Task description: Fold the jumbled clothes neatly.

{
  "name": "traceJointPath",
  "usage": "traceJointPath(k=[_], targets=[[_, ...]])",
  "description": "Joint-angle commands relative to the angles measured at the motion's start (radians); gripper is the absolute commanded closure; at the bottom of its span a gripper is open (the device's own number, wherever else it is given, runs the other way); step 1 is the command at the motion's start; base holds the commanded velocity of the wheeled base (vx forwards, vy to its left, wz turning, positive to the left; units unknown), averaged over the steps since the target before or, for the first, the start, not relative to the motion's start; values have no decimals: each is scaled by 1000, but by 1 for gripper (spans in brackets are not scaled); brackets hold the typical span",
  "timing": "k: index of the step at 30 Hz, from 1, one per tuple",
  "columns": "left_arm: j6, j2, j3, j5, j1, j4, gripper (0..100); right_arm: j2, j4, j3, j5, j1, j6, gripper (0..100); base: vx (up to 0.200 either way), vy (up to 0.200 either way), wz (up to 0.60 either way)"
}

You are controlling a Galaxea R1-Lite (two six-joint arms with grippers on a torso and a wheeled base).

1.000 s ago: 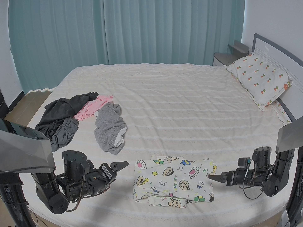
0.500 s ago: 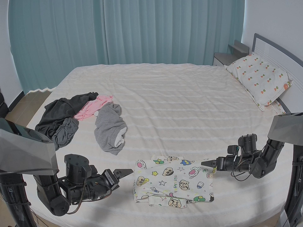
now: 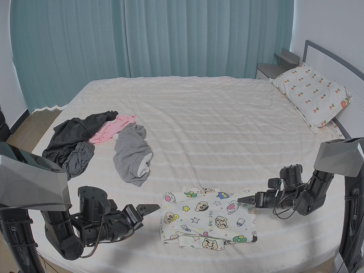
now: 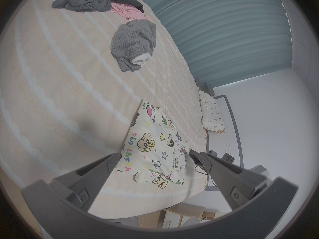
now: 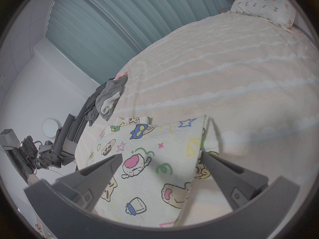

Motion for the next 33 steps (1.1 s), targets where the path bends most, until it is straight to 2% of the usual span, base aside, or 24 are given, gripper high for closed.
traceJointPath(k=[1,14,30,31,33], targets=[[0,1,1,1,0,0,0,29,22,-42,9,11,5,100,0,0,0],[0,3,-1,1,-5,0,0,19,-57,-68,-24,-26,42,100,0,0,0],[3,9,-3,6,-6,0,0,19,-55,-47,-45,-31,40,100,0,0,0],[3,11,-3,7,-8,0,0,19,-54,-39,-45,-31,40,0,0,0,0],[3,11,-4,7,-8,0,0,15,-52,-28,-45,-31,40,0,0,0,0]])
